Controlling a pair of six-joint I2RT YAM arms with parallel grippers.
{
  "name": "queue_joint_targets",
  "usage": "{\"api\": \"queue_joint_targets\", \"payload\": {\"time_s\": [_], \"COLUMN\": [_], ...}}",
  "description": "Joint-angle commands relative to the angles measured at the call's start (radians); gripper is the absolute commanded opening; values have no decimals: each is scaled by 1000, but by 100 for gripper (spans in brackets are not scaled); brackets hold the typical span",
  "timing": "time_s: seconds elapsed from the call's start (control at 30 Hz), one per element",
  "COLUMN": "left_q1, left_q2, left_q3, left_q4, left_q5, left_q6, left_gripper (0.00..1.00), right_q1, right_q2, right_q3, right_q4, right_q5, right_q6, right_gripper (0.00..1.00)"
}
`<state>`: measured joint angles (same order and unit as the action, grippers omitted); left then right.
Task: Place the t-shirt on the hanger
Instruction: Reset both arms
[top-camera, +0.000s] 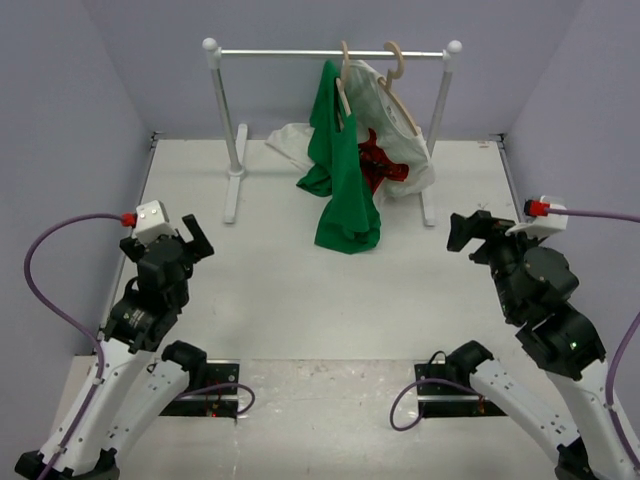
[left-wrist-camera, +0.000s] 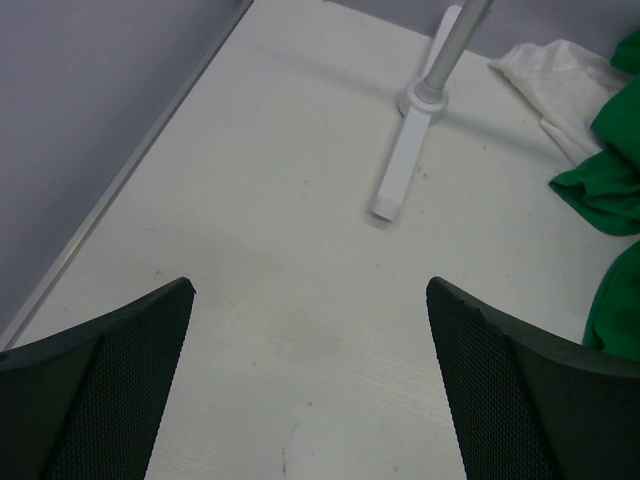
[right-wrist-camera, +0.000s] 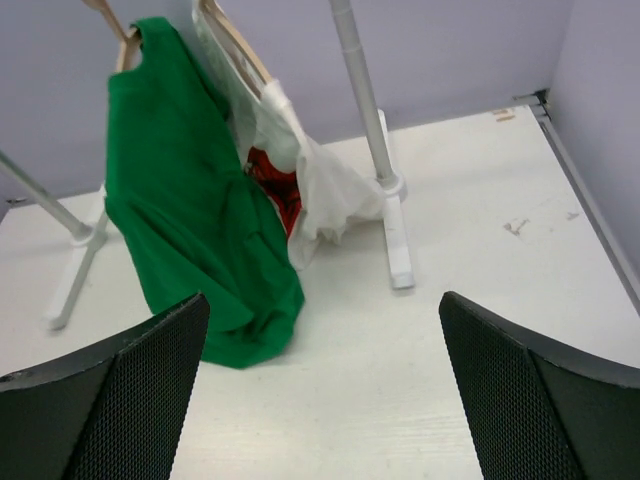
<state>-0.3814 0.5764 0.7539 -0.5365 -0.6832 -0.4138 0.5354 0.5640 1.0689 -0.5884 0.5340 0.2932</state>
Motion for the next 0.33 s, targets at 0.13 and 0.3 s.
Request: {"api": "queue_joint_targets", "payload": {"time_s": [0.13, 0.3], "left_q1": [6, 6], "left_q2": [-55, -63], "left_q3": [-75, -78], "left_q4": [77, 78], "left_q5": [44, 47], "left_q6": [37, 38], "left_gripper": [100, 100], "right_q1": [0, 0], "right_q2": [-128, -114], "right_q3": [-81, -87], "right_q4": [-105, -136], "right_q5": [100, 153], "right_q6": [32, 47], "right_gripper": [99, 99]}}
